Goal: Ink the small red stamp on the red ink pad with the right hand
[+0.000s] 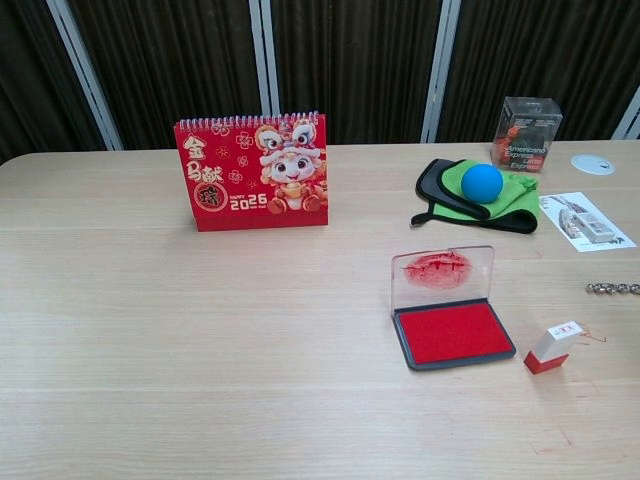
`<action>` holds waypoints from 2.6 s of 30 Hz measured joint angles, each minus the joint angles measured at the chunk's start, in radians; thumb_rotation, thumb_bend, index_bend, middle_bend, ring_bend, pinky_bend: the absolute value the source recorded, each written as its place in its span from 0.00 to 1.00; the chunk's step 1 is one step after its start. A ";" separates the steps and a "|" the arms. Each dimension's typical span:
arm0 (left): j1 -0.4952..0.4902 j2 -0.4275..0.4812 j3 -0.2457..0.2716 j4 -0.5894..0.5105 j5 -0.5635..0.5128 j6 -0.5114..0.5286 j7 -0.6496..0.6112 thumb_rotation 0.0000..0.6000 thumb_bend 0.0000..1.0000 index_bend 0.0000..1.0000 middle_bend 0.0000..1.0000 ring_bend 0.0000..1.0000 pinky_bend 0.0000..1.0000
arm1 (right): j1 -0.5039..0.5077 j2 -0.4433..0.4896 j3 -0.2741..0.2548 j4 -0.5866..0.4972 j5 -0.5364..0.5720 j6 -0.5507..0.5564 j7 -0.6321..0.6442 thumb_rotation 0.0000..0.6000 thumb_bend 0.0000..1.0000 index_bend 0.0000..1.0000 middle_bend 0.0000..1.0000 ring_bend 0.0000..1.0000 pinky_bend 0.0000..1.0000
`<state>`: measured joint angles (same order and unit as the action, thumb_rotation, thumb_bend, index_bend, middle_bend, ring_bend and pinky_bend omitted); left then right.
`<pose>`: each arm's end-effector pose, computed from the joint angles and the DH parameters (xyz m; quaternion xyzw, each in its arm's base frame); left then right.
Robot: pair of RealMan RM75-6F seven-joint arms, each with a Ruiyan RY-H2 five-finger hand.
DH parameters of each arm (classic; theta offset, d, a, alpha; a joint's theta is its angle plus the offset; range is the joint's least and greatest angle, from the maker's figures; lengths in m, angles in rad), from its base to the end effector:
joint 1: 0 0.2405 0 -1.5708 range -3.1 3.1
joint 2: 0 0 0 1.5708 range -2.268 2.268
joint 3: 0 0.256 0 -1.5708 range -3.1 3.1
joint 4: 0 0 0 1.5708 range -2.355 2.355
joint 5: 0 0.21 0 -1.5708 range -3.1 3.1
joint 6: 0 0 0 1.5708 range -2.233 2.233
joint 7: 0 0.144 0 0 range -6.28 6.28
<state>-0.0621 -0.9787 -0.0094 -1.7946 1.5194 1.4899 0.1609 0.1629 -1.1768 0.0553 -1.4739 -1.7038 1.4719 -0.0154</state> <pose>-0.2887 0.1636 0.1804 -0.6264 -0.3636 -0.3403 0.5997 -0.2929 -0.2045 0.1396 0.6820 -0.2903 0.4098 0.5317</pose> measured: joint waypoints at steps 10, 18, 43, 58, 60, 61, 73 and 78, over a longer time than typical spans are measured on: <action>-0.021 -0.054 -0.022 0.016 -0.089 -0.047 0.108 1.00 0.00 0.00 0.00 0.00 0.00 | 0.212 -0.062 -0.025 0.013 -0.050 -0.323 -0.015 1.00 0.00 0.06 0.14 0.77 1.00; -0.032 -0.074 -0.034 0.026 -0.135 -0.067 0.144 1.00 0.00 0.00 0.00 0.00 0.00 | 0.282 -0.158 -0.051 0.096 -0.069 -0.398 -0.013 1.00 0.10 0.21 0.25 0.79 1.00; -0.058 -0.088 -0.036 0.022 -0.189 -0.108 0.188 1.00 0.00 0.00 0.00 0.00 0.00 | 0.338 -0.287 -0.117 0.291 -0.086 -0.385 -0.023 1.00 0.27 0.35 0.35 0.79 1.00; -0.059 -0.085 -0.032 0.023 -0.190 -0.104 0.182 1.00 0.00 0.00 0.00 0.00 0.00 | 0.346 -0.314 -0.137 0.336 -0.058 -0.390 -0.027 1.00 0.32 0.45 0.45 0.79 1.00; -0.060 -0.085 -0.032 0.023 -0.191 -0.104 0.183 1.00 0.00 0.00 0.00 0.00 0.00 | 0.347 -0.317 -0.138 0.341 -0.056 -0.388 -0.026 1.00 0.33 0.46 0.46 0.79 1.00; -0.060 -0.085 -0.031 0.023 -0.191 -0.104 0.182 1.00 0.00 0.00 0.00 0.00 0.00 | 0.348 -0.319 -0.139 0.343 -0.055 -0.387 -0.026 1.00 0.33 0.48 0.47 0.79 1.00; -0.062 -0.085 -0.031 0.022 -0.196 -0.105 0.182 1.00 0.00 0.00 0.00 0.00 0.00 | 0.357 -0.299 -0.133 0.321 -0.051 -0.352 -0.016 1.00 0.39 0.52 0.51 0.79 1.00; -0.064 -0.086 -0.030 0.023 -0.200 -0.110 0.186 1.00 0.00 0.00 0.00 0.00 0.00 | 0.372 -0.255 -0.111 0.240 -0.039 -0.339 0.014 1.00 0.42 0.52 0.51 0.79 1.00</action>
<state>-0.1265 -1.0644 -0.0394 -1.7717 1.3196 1.3799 0.3465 0.5348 -1.4315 -0.0552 -1.2336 -1.7431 1.1325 -0.0016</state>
